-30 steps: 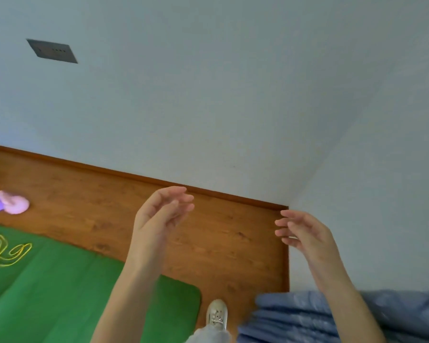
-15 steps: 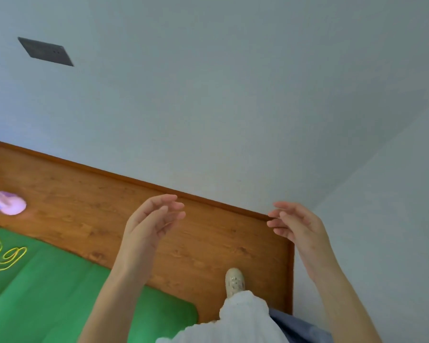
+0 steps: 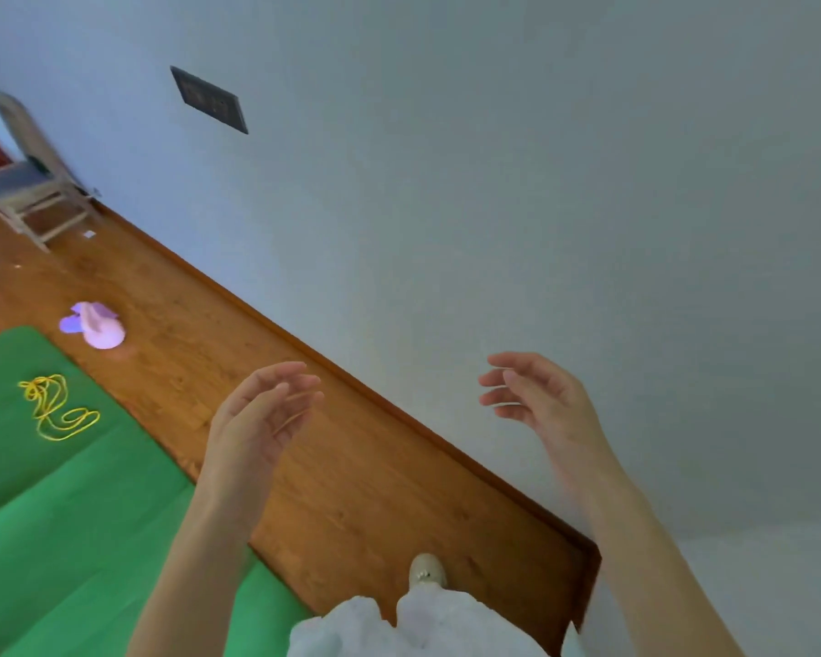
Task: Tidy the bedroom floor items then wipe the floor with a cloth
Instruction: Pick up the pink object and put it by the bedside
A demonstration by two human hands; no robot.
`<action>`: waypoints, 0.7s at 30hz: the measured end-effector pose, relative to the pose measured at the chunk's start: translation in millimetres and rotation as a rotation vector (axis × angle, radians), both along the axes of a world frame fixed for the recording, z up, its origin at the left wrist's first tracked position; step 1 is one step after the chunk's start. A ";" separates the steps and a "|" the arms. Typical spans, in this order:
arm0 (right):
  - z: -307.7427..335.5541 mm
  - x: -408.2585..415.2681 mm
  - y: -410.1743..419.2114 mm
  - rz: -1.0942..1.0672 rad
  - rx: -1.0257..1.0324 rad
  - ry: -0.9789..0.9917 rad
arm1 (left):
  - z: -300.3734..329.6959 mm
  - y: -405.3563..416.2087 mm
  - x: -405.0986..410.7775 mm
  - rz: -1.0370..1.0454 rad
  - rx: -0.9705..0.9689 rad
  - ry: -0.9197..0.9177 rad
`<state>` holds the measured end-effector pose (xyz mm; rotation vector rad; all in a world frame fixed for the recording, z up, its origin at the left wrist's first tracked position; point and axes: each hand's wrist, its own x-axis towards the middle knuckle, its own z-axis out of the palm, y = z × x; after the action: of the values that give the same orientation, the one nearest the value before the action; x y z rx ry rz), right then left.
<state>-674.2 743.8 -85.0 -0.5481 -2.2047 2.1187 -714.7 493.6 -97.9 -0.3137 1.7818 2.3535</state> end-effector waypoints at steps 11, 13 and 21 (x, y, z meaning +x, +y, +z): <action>-12.2 -117.6 -35.7 0.366 -0.034 -0.069 | -10.6 -17.8 -32.2 0.284 -0.027 -0.061; -16.0 -139.6 -54.3 0.429 -0.026 -0.074 | -12.2 -30.3 -39.7 0.344 -0.024 -0.065; -27.2 -243.8 -151.7 0.611 0.017 -0.066 | -20.0 -106.5 -103.3 0.453 -0.085 -0.061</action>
<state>-917.9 592.0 -112.2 0.0845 -2.6815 2.3467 -818.1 387.1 -117.9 -0.8754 1.9508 2.5150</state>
